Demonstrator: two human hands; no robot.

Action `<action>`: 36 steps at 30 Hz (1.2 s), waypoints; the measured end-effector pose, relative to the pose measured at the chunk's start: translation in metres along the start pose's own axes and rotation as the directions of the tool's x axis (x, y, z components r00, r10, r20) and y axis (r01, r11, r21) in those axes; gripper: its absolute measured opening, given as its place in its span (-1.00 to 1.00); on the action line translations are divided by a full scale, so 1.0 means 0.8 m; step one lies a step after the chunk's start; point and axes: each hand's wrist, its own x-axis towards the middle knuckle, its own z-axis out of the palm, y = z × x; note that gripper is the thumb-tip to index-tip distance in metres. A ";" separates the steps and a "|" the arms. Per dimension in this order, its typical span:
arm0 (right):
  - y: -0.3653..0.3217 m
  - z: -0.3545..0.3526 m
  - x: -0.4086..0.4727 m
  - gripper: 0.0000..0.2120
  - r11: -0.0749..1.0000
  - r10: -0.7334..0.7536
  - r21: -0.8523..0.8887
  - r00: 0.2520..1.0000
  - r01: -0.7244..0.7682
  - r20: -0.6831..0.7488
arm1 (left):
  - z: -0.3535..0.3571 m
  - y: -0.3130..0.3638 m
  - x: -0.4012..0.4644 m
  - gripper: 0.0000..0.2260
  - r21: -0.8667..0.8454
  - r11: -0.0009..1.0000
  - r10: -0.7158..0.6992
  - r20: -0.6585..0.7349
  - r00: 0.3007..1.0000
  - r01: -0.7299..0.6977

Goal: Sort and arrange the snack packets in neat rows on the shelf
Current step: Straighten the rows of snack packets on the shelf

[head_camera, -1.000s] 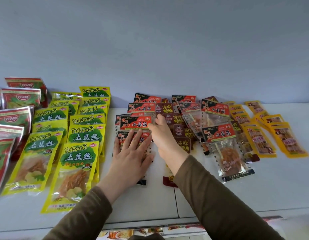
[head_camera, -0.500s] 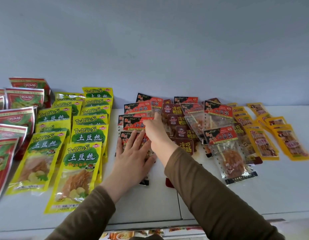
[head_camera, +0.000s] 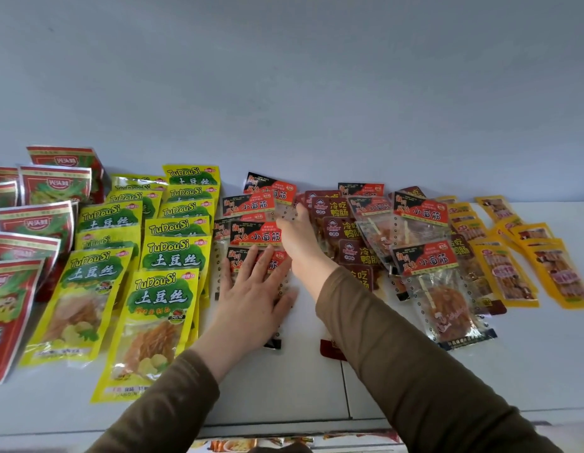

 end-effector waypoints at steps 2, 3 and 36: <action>-0.001 0.005 0.007 -0.40 0.999 -0.031 -0.018 1.000 0.031 -0.003 | -0.002 0.002 0.001 -0.33 -0.024 1.000 0.003 0.005 1.000 -0.003; -0.001 0.008 0.011 -0.41 0.998 -0.050 -0.028 0.999 0.050 -0.014 | -0.003 0.002 0.000 -0.32 -0.042 0.999 0.007 0.006 1.000 -0.006; -0.017 0.008 0.074 -0.78 0.991 0.016 0.126 0.966 -0.050 0.259 | -0.026 -0.016 -0.005 -0.21 -0.190 0.972 -0.143 -0.014 0.990 0.138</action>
